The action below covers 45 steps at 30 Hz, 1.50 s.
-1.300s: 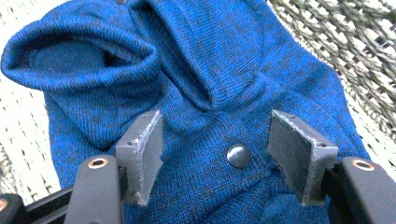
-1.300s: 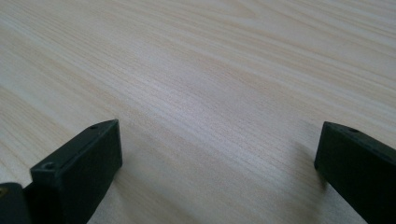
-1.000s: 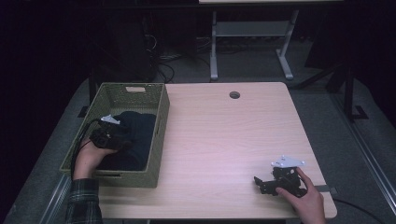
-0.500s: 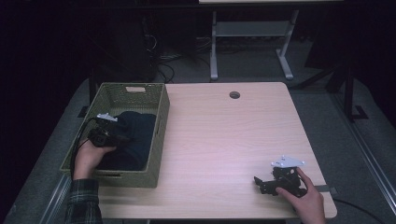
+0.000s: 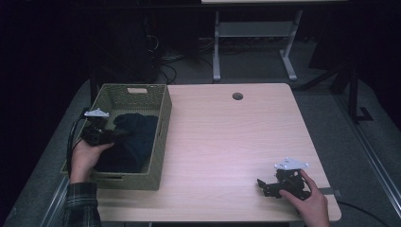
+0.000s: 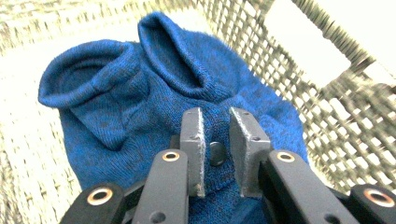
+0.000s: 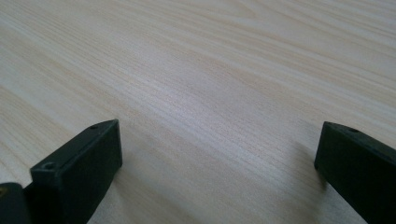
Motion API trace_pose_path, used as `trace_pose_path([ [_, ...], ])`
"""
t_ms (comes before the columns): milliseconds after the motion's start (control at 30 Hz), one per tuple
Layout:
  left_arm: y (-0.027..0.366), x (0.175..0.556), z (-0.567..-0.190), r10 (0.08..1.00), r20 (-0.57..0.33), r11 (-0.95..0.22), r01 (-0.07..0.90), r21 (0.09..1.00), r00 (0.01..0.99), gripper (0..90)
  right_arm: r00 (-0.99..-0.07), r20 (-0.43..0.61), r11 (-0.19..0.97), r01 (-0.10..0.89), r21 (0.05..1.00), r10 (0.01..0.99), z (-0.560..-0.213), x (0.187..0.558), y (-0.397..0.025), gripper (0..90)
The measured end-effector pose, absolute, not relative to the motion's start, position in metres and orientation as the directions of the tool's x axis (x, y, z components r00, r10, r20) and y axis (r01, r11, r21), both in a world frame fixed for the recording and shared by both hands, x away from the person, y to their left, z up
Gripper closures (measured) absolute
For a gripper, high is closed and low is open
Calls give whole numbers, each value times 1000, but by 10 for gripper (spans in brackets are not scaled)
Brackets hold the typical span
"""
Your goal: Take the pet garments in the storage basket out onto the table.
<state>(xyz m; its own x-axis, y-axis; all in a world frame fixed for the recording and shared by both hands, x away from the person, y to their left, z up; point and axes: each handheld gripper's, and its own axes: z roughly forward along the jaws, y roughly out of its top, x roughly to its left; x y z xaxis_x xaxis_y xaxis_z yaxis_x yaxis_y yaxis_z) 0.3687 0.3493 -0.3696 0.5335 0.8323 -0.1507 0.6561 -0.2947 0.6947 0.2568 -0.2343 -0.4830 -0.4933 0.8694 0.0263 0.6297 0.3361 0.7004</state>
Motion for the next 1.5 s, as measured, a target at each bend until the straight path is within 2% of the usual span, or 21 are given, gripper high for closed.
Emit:
trace_pose_path([
  [500, 347, 357, -340, 812, -199, -172, 551, 817, 549, 788, -493, 26, 336, 630, 700, 869, -483, 257, -234, 4],
  [533, 347, 355, -337, 816, -189, -161, 529, 833, 546, 900, -493, 27, 336, 630, 700, 869, -483, 257, -234, 4],
  [600, 348, 354, -335, 805, -216, -135, 526, 840, 552, 894, -493, 27, 336, 630, 700, 869, -483, 257, -234, 4],
  [900, 344, 352, -328, 812, -197, -143, 515, 845, 549, 896, -493, 26, 336, 630, 700, 869, -483, 257, -234, 4],
  [1500, 328, 344, -259, 776, -141, -100, 341, 935, 615, 896, -486, 30, 329, 635, 699, 874, -483, 257, -234, 4],
])
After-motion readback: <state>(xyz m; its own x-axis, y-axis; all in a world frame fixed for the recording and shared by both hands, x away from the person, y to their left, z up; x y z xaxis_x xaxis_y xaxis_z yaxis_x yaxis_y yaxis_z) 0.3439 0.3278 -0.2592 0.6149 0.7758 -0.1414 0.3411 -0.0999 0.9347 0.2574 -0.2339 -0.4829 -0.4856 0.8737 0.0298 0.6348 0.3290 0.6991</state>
